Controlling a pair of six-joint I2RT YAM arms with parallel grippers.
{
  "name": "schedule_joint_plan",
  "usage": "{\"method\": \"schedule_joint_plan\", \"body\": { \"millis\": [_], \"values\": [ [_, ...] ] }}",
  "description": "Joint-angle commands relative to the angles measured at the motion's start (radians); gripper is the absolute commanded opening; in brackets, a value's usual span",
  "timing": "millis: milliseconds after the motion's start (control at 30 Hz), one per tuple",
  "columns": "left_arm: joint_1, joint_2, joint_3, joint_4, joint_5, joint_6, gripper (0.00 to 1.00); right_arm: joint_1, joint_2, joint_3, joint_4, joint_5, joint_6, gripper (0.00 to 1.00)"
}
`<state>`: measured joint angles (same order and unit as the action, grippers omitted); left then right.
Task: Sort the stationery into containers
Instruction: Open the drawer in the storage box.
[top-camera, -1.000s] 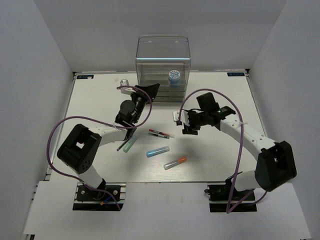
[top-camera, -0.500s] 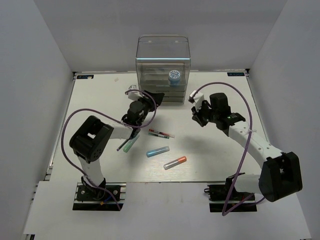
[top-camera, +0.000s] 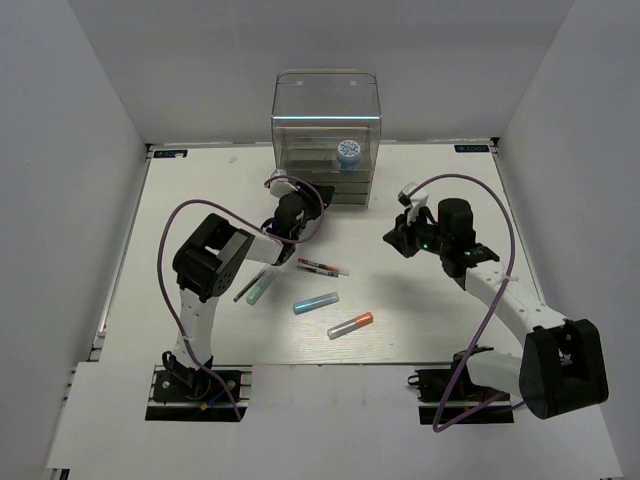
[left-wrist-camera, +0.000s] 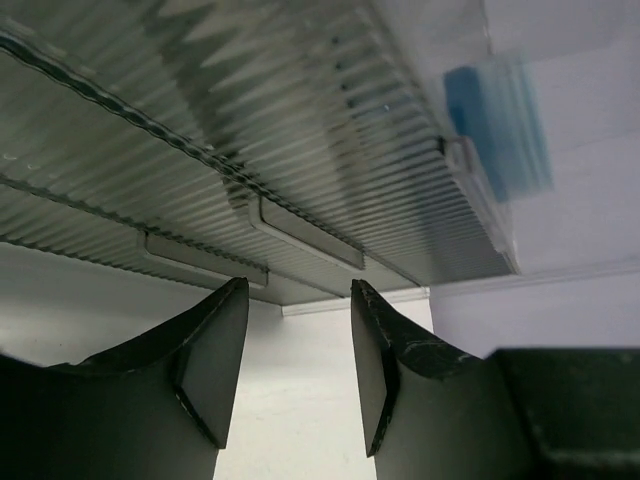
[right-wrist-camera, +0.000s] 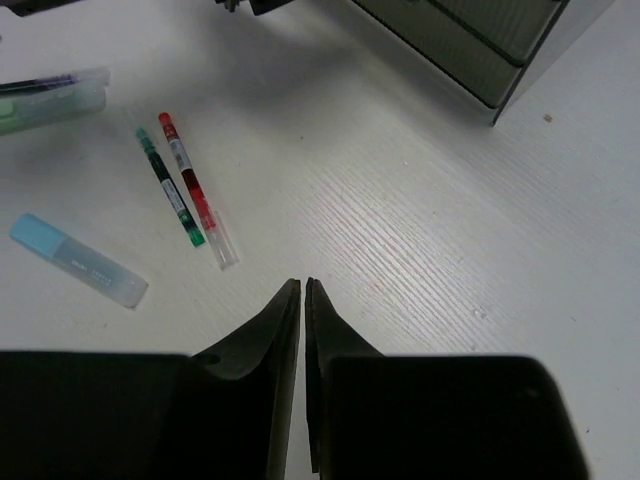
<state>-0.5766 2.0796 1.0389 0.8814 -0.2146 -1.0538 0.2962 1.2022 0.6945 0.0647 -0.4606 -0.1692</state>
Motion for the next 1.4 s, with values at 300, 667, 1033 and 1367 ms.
{"method": "schedule_joint_plan", "body": {
  "millis": [300, 667, 1033, 1367],
  "values": [
    [0.006, 0.022, 0.055, 0.080, -0.112, -0.064, 0.51, -0.037, -0.050, -0.050, 0.093, -0.131, 0.014, 0.13],
    [0.006, 0.031, 0.090, 0.002, -0.135, -0.117, 0.40, -0.042, -0.049, -0.066, 0.103, -0.151, -0.003, 0.14],
    [0.006, 0.060, 0.110, 0.043, -0.154, -0.141, 0.08, -0.042, -0.050, -0.073, 0.093, -0.184, -0.042, 0.27],
    [0.006, -0.029, -0.074, 0.165, -0.080, -0.121, 0.00, -0.022, -0.041, -0.093, -0.060, -0.423, -0.398, 0.69]
  ]
}}
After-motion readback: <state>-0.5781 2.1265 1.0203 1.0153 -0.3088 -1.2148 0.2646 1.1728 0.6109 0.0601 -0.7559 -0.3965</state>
